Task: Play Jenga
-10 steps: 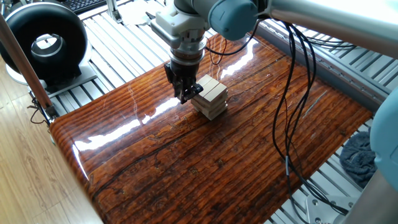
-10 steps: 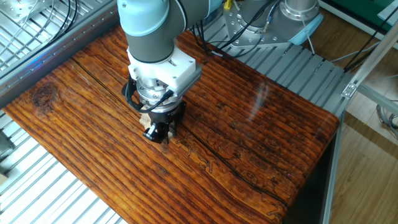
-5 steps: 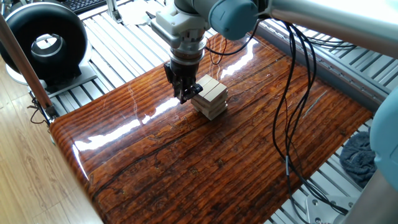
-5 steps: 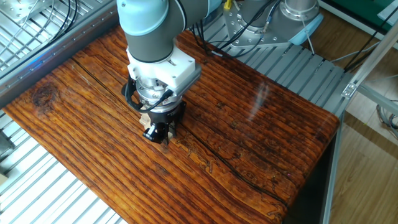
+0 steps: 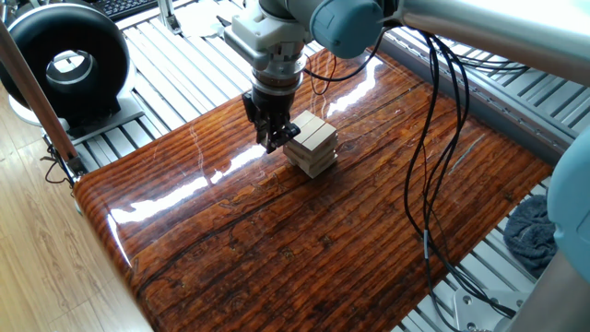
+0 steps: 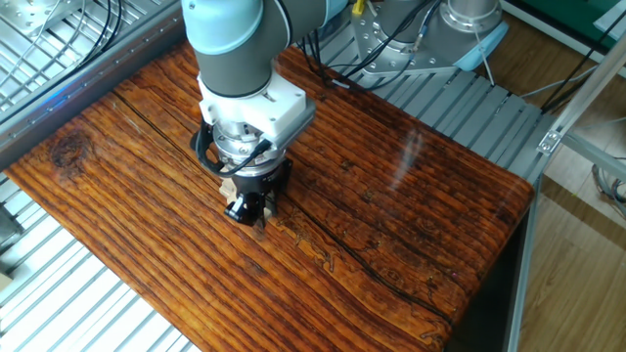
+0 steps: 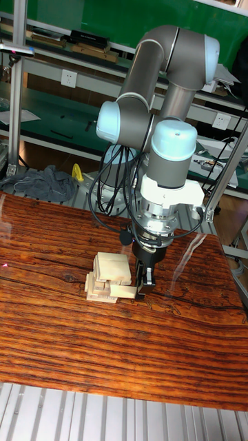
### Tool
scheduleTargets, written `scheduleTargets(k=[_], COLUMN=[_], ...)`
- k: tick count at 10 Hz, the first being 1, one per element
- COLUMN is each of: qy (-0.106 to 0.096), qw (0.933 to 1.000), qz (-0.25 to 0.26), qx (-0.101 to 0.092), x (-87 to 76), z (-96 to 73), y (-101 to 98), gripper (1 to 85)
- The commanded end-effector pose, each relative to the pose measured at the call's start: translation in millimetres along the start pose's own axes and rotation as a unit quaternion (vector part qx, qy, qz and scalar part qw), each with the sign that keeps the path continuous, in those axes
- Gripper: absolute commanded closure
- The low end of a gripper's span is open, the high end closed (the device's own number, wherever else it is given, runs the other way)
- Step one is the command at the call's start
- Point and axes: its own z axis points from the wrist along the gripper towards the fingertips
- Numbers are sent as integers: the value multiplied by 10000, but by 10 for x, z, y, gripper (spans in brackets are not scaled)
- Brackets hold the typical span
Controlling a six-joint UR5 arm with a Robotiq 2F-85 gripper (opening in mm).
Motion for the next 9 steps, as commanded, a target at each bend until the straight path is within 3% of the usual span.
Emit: scheduleTargets(k=[1, 9], qy=[-75, -108], qw=[10000, 9998], qz=[-23, -174], qx=[23, 80], x=[-26, -31], z=[-7, 42], y=[-24, -96], gripper=[843, 843])
